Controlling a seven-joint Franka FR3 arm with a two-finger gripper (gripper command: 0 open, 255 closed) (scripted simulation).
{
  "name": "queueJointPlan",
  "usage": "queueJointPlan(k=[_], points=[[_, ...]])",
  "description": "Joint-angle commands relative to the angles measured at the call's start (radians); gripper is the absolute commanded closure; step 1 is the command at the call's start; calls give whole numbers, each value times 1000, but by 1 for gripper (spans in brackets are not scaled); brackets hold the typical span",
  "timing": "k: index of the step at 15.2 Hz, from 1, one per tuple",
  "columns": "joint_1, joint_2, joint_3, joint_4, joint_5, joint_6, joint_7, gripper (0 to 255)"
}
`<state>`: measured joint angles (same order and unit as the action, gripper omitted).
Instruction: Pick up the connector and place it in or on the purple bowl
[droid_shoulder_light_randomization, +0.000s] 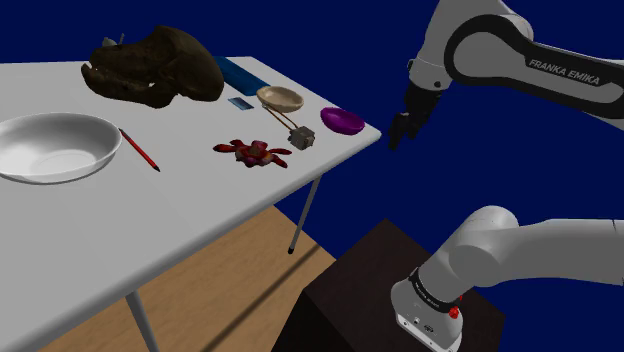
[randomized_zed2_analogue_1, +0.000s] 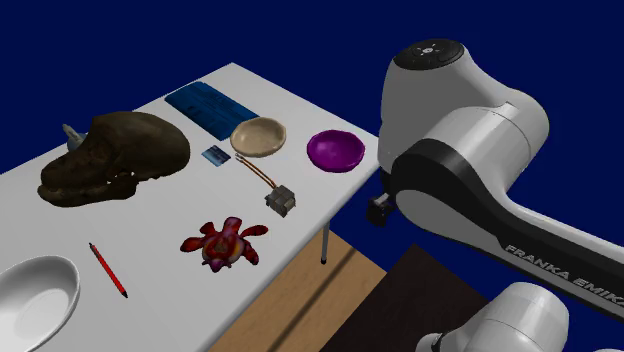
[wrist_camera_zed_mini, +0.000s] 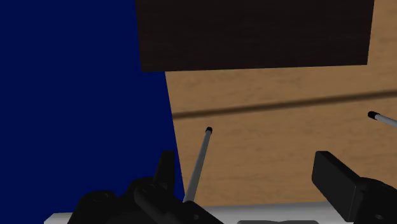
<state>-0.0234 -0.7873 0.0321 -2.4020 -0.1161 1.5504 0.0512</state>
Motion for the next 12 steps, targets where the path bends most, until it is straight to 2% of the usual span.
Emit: queueJointPlan(k=[1,12], points=[[0,0,0,0,0,0,0,0],[25,435,23,259,54,168,19,0]])
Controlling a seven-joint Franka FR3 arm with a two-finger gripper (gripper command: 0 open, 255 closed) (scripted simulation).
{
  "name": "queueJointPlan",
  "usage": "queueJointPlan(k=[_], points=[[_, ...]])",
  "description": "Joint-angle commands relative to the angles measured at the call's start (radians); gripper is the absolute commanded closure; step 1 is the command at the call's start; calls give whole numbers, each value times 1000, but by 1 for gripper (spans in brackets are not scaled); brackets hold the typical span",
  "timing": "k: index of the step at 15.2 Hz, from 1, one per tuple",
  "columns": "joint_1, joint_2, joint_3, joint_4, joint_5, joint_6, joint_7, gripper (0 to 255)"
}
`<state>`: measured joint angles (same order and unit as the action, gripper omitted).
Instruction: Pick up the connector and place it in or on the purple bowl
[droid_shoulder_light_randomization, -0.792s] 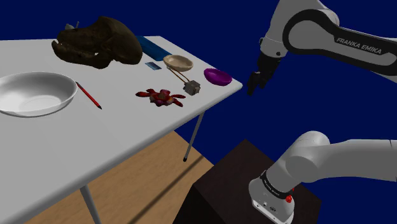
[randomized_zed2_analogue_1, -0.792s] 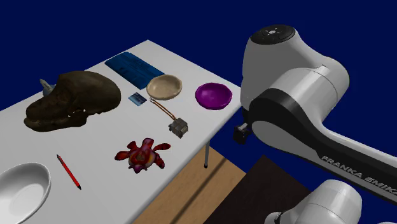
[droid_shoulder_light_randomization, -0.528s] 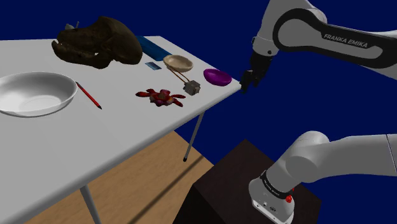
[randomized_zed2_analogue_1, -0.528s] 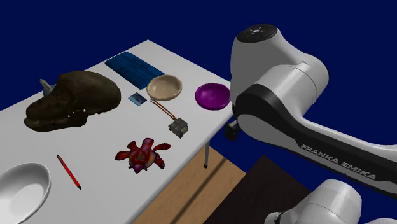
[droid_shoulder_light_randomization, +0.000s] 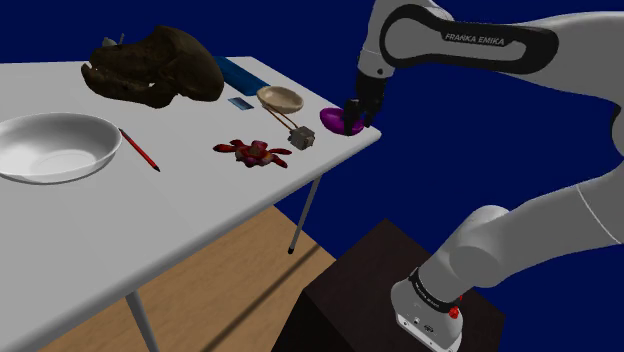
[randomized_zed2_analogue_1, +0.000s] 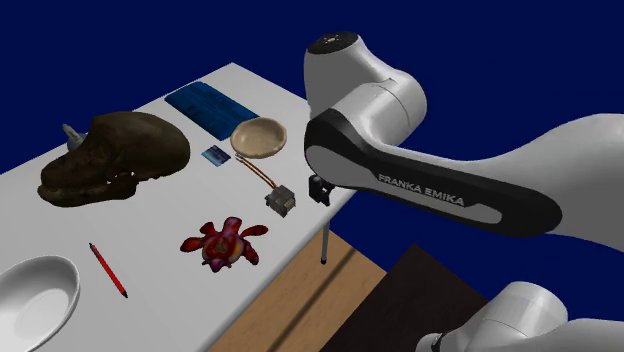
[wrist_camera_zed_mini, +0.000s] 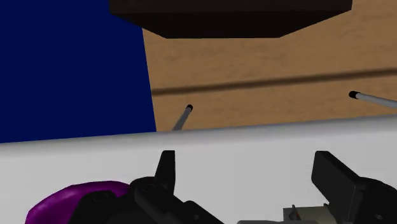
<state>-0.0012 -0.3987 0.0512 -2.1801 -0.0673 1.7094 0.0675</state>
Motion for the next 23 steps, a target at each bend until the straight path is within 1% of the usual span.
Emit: queueJointPlan(k=[1,5,9,16,23], points=[[5,85,6,68,9,17,4,0],[14,242,15,203,23,36,5,0],[23,400,25,360,34,35,7,0],[43,689,41,702,45,-20,9,0],[42,683,40,600,45,76,9,0]])
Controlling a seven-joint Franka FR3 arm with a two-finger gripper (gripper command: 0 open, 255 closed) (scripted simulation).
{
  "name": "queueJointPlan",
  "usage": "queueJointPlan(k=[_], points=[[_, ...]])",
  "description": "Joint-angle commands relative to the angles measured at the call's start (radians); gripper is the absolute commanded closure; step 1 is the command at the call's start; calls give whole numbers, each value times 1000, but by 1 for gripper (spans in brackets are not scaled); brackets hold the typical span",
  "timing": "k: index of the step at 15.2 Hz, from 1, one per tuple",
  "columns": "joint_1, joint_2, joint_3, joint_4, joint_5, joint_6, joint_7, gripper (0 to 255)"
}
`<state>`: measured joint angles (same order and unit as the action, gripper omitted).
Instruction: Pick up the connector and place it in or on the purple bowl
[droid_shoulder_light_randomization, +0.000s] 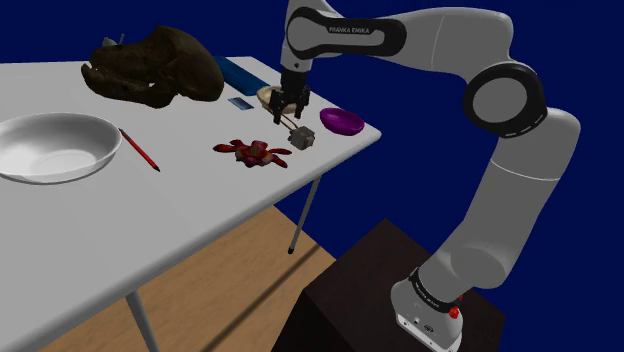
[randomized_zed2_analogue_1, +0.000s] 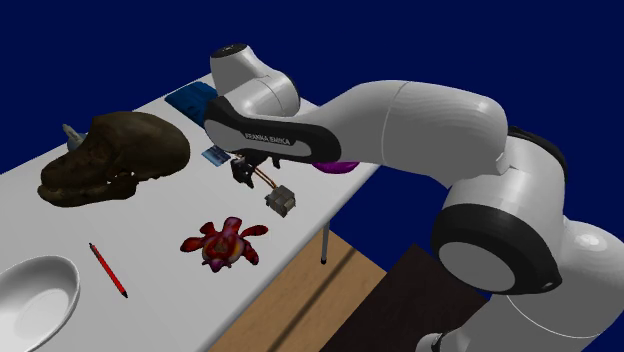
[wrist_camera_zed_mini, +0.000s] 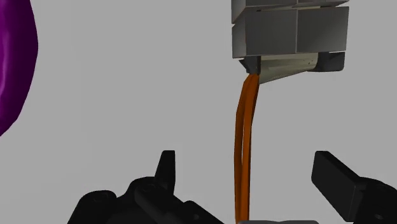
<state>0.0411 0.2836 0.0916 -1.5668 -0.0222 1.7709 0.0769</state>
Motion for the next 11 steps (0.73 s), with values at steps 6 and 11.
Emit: queueJointPlan(k=[6,11], points=[[0,1,0,-21,0,23,0,0],[0,1,0,-21,0,22,0,255]])
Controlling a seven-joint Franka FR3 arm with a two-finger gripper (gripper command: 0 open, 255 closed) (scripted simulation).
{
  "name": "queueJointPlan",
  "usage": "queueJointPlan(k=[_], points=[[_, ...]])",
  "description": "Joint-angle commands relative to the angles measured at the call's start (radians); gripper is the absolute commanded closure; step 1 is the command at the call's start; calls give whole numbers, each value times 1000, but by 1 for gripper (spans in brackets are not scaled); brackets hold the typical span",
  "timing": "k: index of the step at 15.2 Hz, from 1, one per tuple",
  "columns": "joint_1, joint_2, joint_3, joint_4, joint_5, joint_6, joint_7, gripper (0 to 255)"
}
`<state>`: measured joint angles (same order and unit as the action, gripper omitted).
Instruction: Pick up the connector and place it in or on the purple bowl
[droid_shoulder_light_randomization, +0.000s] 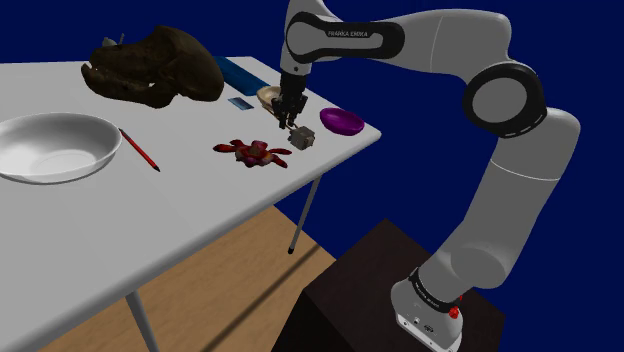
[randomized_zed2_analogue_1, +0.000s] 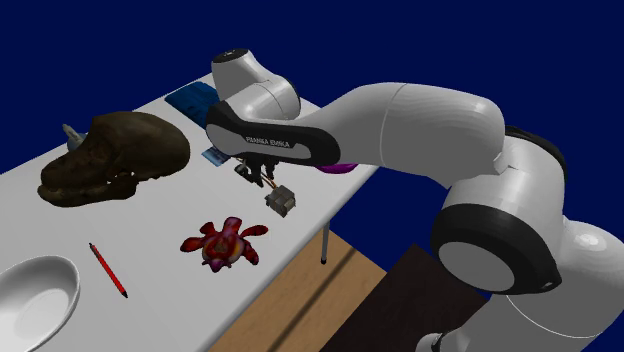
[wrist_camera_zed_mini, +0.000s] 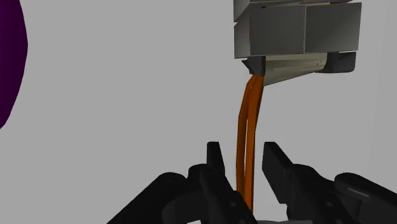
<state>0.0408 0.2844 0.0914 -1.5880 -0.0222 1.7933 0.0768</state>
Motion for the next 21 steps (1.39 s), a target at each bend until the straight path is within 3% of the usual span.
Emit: queueJointPlan(k=[1,8,21], points=[[0,0,0,0,0,0,0,255],[0,0,0,0,0,0,0,255],[2,0,1,174,1,-175,0,255]])
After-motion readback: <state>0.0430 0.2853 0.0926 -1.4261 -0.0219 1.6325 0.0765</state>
